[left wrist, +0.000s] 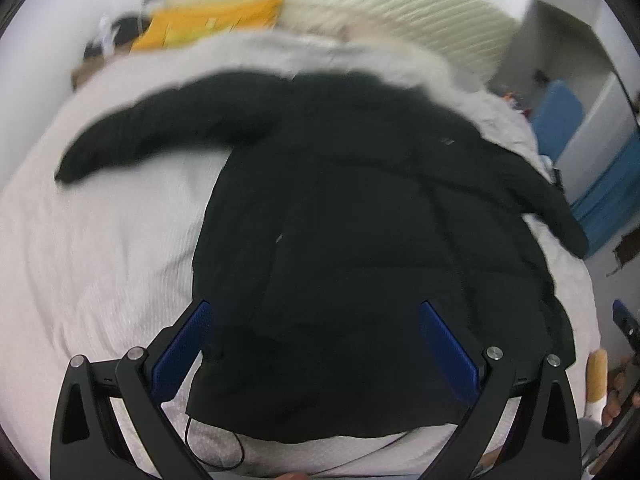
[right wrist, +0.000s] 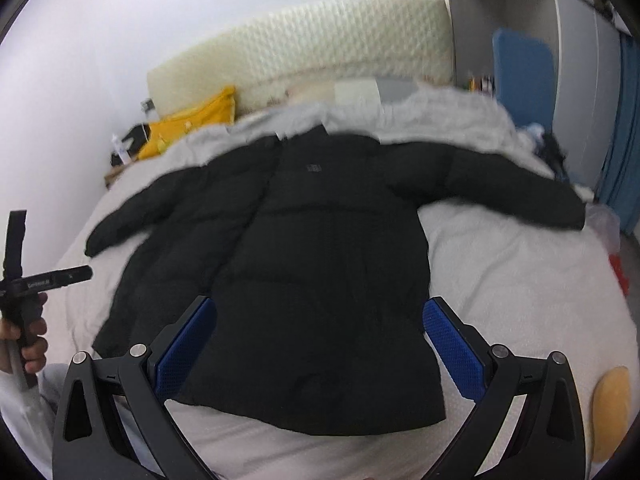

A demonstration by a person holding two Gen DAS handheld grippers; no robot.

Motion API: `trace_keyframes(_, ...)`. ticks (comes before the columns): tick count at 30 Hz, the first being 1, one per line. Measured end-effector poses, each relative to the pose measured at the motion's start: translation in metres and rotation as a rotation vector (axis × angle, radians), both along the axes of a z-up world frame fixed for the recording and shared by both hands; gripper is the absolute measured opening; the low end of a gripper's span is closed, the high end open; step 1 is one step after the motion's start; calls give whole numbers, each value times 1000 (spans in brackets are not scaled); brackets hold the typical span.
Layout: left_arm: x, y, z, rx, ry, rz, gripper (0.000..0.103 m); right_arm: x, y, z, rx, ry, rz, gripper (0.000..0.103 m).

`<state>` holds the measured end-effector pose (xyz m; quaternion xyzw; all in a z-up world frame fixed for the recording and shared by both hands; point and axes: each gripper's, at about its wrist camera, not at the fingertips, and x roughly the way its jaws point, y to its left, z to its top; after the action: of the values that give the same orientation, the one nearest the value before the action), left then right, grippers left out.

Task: Fold large clothes

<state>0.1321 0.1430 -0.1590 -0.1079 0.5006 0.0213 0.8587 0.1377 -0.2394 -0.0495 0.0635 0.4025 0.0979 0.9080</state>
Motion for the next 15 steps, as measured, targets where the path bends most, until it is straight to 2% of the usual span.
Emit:
trace_keyframes(4, 9, 25, -39, -28, 92, 36, 102, 22, -20, -29, 9, 91, 4, 103)
trace_keyframes(7, 14, 38, -65, -40, 152, 57, 102, 38, -44, -55, 41, 172, -64, 103)
trace_keyframes(9, 17, 49, -84, -52, 191, 84, 102, 47, -62, -76, 115, 247, -96, 103)
trace_keyframes(11, 18, 57, -93, -53, 225, 120, 102, 52, -77, -95, 153, 314, -135, 102)
trace_keyframes(15, 23, 82, -110, -42, 283, 205, 102, 56, -90, -116, 148, 395, -182, 101)
